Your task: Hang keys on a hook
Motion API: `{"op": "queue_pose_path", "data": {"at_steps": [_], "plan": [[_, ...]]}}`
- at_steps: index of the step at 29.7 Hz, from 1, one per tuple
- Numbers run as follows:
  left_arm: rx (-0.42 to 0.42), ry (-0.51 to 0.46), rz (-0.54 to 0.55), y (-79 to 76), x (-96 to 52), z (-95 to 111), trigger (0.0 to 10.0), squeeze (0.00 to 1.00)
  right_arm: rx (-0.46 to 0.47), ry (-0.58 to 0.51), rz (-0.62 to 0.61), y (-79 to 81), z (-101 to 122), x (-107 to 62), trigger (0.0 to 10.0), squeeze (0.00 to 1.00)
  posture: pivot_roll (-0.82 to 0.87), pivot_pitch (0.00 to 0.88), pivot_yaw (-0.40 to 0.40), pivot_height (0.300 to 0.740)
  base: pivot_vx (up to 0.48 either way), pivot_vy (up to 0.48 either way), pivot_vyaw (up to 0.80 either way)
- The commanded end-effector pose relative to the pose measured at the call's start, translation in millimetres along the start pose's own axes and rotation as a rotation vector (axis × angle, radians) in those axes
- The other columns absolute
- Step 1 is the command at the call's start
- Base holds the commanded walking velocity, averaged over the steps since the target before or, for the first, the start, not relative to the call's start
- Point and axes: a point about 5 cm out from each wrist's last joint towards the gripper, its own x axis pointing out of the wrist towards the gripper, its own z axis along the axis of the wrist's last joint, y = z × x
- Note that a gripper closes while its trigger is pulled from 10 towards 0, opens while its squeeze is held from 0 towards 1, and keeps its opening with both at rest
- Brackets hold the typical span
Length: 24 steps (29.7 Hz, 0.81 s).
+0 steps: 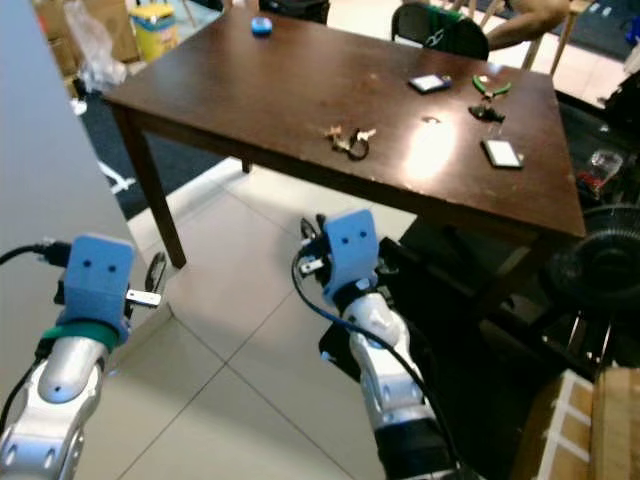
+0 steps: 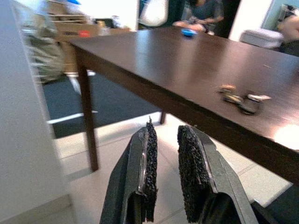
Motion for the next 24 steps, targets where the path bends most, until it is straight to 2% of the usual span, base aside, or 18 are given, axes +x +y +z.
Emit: {"op": "queue_pose_path", "data": {"at_steps": [1,10,24], "plan": [[-0.003,-0.009,-0.015,-4.9,-1.1,0.9,10.0,0.0,-0.004,0.02,-0.023,-6.8,-5.2,-3.8,10.0,0.0,-0.05,0.085,0.071,0.74,0.442,0.0,-0.8],[-0.004,-0.013,-0.018,-5.7,-0.9,0.7,10.0,0.0,-0.013,0.015,-0.026,-7.9,-4.6,-3.7,10.0,0.0,-0.05,0.084,0.07,0.74,0.44,0.0,-0.77],[-0.006,-0.021,-0.018,-6.9,-0.2,1.5,10.0,0.0,-0.032,-0.007,-0.019,-9.0,0.9,-0.8,10.0,0.0,-0.05,0.077,0.067,0.74,0.439,0.0,0.0]]}}
